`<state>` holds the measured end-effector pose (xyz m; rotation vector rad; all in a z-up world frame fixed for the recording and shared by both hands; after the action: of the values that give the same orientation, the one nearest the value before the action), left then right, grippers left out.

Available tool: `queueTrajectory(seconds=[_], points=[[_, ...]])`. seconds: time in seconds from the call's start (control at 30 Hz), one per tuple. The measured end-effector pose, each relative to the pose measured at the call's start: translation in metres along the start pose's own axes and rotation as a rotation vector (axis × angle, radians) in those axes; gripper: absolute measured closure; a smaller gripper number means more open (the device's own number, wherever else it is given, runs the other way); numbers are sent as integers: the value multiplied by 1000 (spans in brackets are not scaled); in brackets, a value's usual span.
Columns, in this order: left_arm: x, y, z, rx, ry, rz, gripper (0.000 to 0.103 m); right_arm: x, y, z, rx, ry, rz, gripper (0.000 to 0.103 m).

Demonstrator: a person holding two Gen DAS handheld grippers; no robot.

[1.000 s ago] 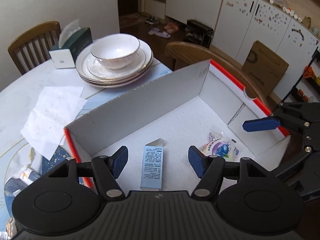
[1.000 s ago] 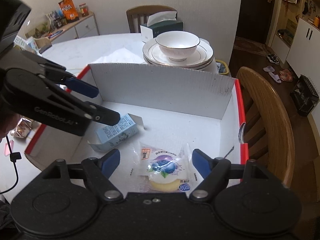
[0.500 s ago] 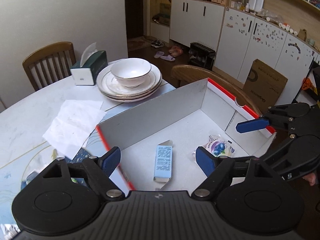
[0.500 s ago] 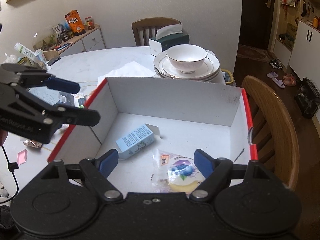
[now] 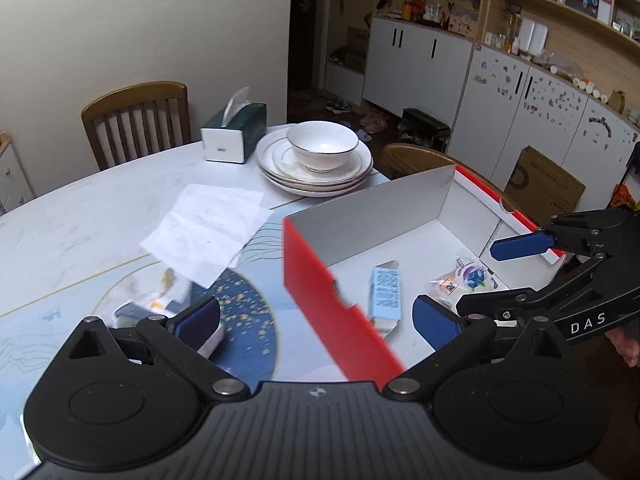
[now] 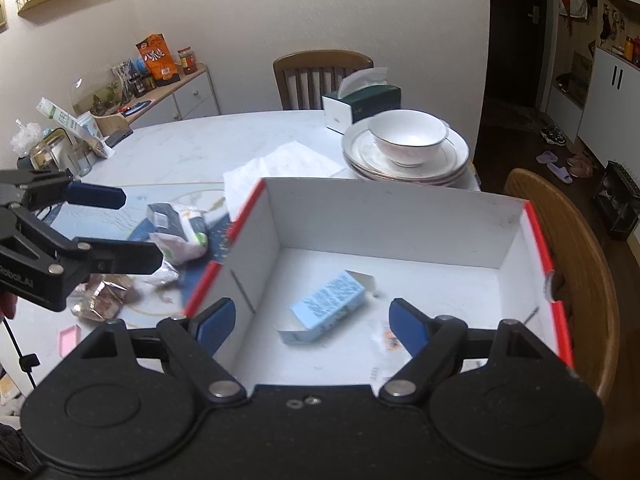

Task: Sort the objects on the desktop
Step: 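Return both tools from the shoebox to the pile on the table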

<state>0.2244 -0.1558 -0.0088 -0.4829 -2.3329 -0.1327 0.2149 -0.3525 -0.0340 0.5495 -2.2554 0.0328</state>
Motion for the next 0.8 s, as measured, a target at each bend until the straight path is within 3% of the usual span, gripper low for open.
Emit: queueTrajectory(seconds=[0.13,0.33,0.6,0.8], points=[[14,21,15,4,-9,-3,0,-2,24,-2,-1,-9,-9,19],[28,60,46,44,-5,-83,0,-9,63,-1,-6,-17,-27,19],[40,110,86,98,11,-83,0,-28,113,3,-11,-10,-51,19],[50,152,105,171,31,-183,0,-44,145,6,-9,3,-57,19]])
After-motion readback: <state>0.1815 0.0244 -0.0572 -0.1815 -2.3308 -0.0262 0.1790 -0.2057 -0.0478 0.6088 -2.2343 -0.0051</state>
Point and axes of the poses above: each gripper's, at about its wrist camera, not at the fingertips, and x roughly against the way its jaws point, y to its left, z to its underside, the point moved 4 cm from there along -x, roughly the way its jaws point, and after that the axes turned 1 degree about -z, right-handed, at the moved point
